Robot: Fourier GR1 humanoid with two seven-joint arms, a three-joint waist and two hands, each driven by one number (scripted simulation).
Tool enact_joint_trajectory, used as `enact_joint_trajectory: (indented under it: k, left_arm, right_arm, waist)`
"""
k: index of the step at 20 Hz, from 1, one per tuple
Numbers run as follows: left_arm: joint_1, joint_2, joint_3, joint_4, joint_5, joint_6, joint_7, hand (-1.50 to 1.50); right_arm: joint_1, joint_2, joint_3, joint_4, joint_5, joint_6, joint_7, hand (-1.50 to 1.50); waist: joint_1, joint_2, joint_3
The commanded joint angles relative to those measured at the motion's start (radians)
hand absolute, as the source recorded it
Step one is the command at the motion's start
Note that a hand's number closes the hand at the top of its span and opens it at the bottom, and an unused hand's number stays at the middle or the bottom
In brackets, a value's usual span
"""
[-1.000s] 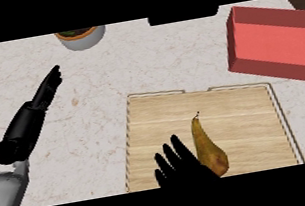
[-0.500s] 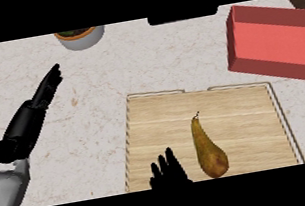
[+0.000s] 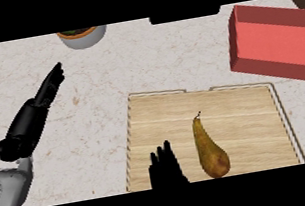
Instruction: Pick the pear from the tray and place it in the cardboard box
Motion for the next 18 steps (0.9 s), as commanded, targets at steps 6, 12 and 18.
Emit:
enact_joint_trajectory:
  k: [6,12,18]
  left_arm:
    - [-0.031,-0.027,0.057,0.008,-0.024,-0.044,0.017,0.00]
    - [0.047,-0.044,0.065,-0.064,-0.044,-0.071,0.039,0.00]
    - [0.001,-0.060,0.108,-0.030,-0.052,-0.108,0.040,0.00]
  right_arm:
    - [0.039,-0.021,0.007,0.083,0.154,-0.038,-0.031,-1.50]
    - [0.012,-0.015,-0.052,0.121,0.187,-0.032,-0.121,-1.50]
    - [0.027,-0.084,-0.094,0.134,0.214,-0.080,-0.220,-1.50]
  waist:
    - [0.000,0.002,0.000]
    - [0.006,0.001,0.000]
    - [0.003,0.002,0.000]
